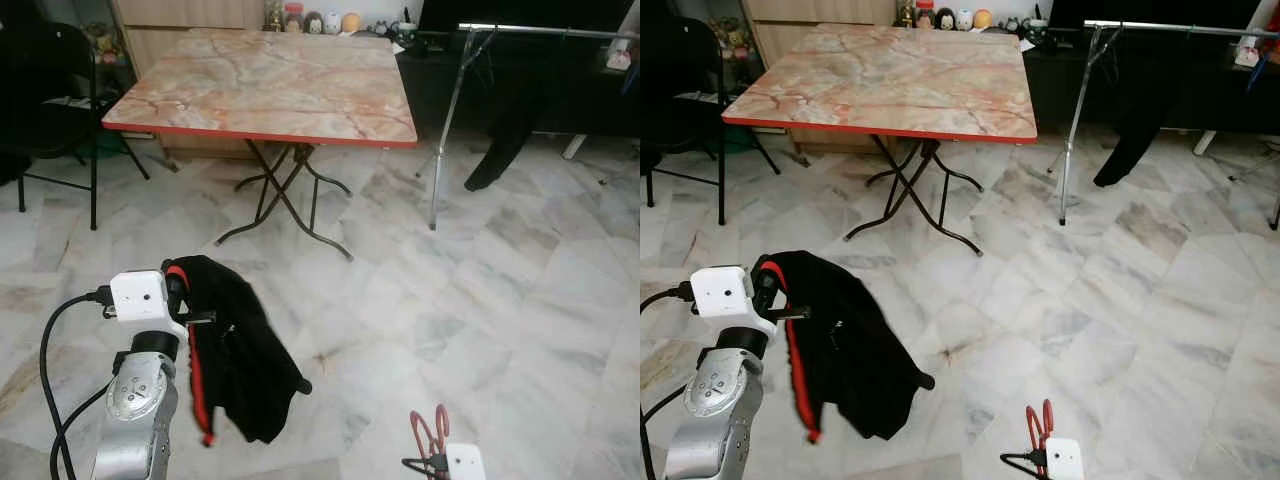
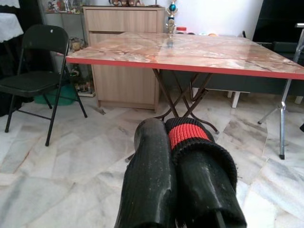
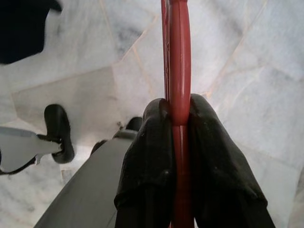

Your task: Hang hanger

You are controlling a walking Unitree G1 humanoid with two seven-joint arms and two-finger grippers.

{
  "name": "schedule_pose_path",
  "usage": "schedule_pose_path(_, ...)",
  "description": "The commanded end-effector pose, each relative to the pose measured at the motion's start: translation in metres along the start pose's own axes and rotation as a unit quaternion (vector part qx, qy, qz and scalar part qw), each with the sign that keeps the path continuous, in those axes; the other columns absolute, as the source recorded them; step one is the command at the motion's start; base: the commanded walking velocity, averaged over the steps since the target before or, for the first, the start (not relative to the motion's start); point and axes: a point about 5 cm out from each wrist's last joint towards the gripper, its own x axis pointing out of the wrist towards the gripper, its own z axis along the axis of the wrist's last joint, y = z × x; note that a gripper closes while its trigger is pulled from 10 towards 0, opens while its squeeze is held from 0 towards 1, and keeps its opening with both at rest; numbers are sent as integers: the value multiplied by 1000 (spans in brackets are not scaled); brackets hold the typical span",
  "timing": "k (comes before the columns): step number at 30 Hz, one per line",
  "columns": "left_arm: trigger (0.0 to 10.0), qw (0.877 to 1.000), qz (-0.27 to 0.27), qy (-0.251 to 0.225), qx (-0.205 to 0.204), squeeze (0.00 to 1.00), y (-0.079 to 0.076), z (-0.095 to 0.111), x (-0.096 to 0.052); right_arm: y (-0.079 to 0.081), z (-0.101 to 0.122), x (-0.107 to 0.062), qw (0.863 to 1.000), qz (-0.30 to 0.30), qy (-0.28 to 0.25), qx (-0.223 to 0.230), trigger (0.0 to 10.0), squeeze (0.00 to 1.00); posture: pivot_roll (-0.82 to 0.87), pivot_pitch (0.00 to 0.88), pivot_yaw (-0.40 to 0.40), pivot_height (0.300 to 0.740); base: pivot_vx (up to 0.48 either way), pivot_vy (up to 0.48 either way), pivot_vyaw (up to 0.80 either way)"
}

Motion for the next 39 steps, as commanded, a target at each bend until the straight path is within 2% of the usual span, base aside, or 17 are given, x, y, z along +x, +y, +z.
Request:
schedule_pose_path(1, 10000, 1000, 1, -18, 2, 0, -1, 9, 2, -5, 6, 1, 1000, -2, -1, -8, 10000, 0, 102, 0, -47, 740, 0, 0, 0)
schedule_pose_path(7, 10000, 1000, 1, -27, 6, 0, 1, 14, 5, -10, 19, 3, 1000, -7, -8, -13, 10000, 0, 107, 0, -50, 740, 210, 0, 0)
schedule_pose_path(14, 10000, 999, 9, -34, 15, 0, 9, 19, 9, -7, 37, 6, 1000, -3, -21, -15, 10000, 0, 114, 0, -46, 740, 325, 0, 0)
schedule_pose_path(18, 10000, 999, 8, -33, 11, 0, 8, 18, 9, -7, 33, 5, 1000, 0, -22, -20, 10000, 0, 113, 0, -45, 740, 373, 0, 0)
schedule_pose_path(22, 10000, 1000, -6, -25, 4, 0, 1, 15, 6, -13, 36, 5, 999, -2, -24, -34, 10000, 0, 104, 0, -46, 740, 379, 0, 0)
schedule_pose_path(26, 10000, 1000, -8, -21, 1, 0, 0, 14, 6, -7, 29, 5, 999, -2, -26, -30, 10000, 0, 95, 0, -39, 740, 396, 0, 0)
schedule_pose_path(29, 10000, 1000, -11, -20, 2, 0, 1, 14, 7, -4, 33, 5, 999, -3, -37, -10, 10000, 0, 85, 0, -33, 740, 398, 0, 0)
schedule_pose_path(36, 10000, 1000, -12, -20, 0, 0, -2, 15, 8, -2, 32, 5, 999, -4, -37, -14, 10000, 0, 89, 0, -41, 740, 401, 0, 0)
schedule_pose_path(39, 10000, 1000, -13, -21, 0, 0, -3, 16, 8, 6, 29, 5, 999, 0, -38, -19, 10000, 0, 93, 0, -43, 740, 401, 0, 0)
